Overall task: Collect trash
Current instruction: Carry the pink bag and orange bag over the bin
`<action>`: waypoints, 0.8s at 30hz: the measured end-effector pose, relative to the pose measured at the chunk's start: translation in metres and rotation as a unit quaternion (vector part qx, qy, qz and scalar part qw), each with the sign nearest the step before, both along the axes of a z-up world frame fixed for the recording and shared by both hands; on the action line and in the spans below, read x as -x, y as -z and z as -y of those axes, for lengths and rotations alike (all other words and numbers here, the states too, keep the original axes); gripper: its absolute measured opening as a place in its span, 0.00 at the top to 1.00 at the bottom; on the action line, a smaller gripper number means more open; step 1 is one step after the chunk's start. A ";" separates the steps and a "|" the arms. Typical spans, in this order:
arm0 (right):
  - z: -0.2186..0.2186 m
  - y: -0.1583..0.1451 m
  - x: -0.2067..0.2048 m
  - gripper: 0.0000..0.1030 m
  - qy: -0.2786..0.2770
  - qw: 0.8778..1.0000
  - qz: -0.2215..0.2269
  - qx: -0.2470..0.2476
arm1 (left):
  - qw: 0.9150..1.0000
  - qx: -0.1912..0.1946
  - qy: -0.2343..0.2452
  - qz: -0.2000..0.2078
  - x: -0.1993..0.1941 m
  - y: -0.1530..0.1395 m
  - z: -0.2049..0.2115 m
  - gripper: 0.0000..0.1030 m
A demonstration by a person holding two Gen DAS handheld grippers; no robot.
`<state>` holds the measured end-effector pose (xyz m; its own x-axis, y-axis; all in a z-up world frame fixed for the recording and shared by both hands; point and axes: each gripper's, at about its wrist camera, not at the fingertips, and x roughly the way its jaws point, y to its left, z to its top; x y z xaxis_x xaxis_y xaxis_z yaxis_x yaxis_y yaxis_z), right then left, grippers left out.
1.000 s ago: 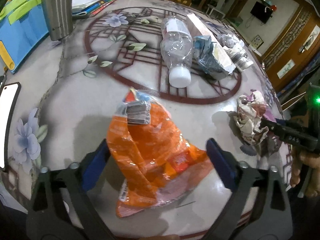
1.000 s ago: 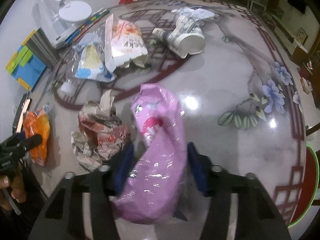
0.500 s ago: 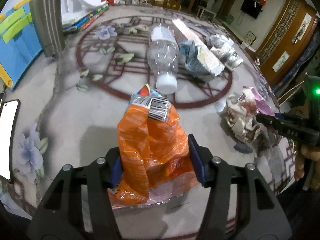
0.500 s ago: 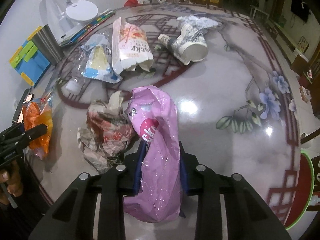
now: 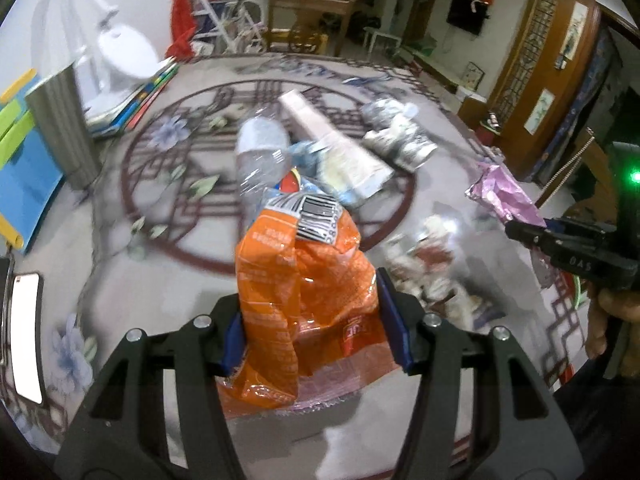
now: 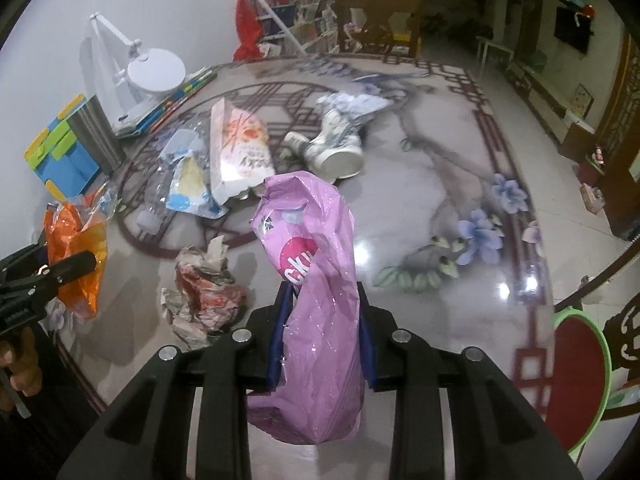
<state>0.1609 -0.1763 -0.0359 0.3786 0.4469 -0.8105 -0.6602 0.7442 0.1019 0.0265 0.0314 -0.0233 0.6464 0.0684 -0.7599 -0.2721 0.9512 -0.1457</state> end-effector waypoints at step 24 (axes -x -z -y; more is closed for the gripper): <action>0.151 -0.032 -0.039 0.72 0.148 0.985 0.019 -0.081 | 0.985 0.009 0.169 0.034 -0.106 -0.031 0.156 0.47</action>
<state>0.1997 -0.3273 -0.0040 0.5402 0.4345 -0.7207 -0.4214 0.8810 0.2152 0.1322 -0.1250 0.0075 0.6795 -0.1726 -0.7131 0.0702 0.9828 -0.1710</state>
